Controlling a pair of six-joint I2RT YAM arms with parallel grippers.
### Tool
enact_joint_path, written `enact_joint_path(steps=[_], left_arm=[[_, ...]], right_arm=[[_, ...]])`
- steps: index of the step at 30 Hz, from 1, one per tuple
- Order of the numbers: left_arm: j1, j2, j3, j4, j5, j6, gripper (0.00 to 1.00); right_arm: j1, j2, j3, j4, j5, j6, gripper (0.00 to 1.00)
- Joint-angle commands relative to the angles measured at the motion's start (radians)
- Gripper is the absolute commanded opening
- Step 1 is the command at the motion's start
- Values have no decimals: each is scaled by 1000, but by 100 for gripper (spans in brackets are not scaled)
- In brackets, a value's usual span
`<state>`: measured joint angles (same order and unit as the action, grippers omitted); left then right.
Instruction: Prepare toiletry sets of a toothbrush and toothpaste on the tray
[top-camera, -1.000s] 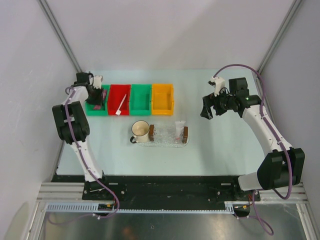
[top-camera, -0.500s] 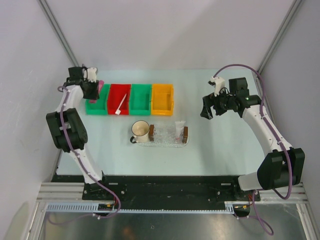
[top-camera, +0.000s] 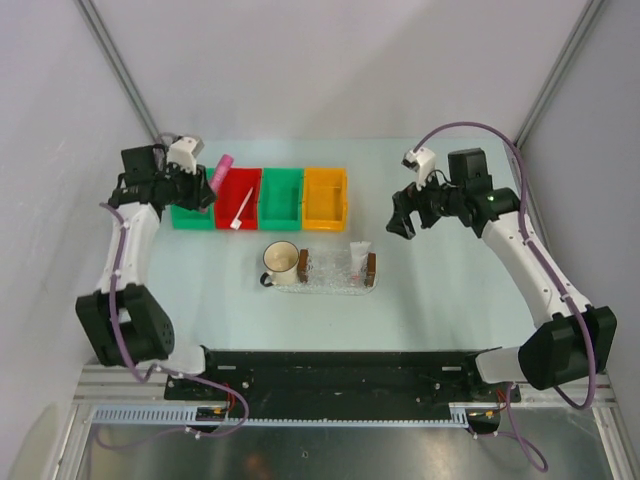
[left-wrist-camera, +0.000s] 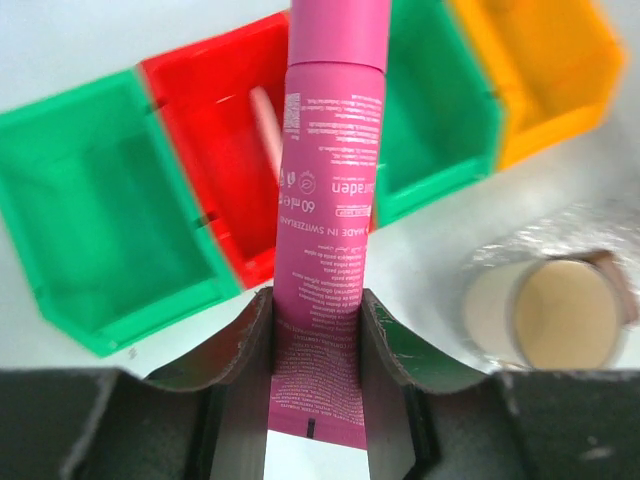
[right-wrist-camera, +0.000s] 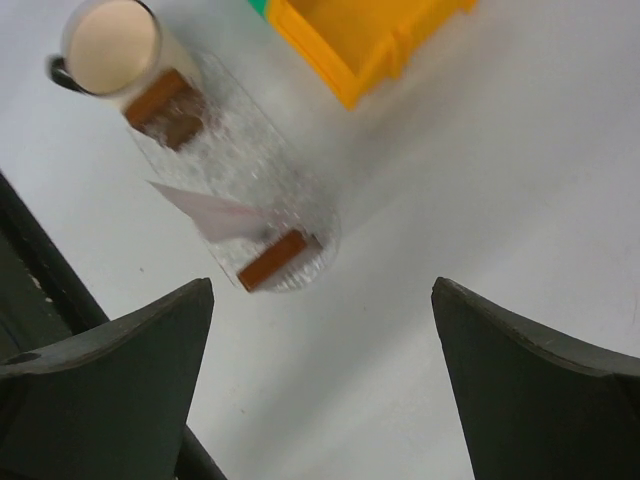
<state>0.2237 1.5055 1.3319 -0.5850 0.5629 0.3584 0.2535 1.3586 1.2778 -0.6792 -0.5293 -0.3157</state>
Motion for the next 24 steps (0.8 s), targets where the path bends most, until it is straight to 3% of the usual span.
enact_joint_path(steps=[1,10,15,24], left_arm=[[-117,-163,-37,25,221,37,0],[-455,-268,-25,28,170,-2,0],[-630,-261,21,30,19,17,0],[-820,-245,52,40,-260,83,0]], right_arm=[[27,-39,124,75,-133,48,98],[73,102,324,133,-377,242,98],[108,200,417,182,-452,384,98],[136,258,404,245,-521,469,95]])
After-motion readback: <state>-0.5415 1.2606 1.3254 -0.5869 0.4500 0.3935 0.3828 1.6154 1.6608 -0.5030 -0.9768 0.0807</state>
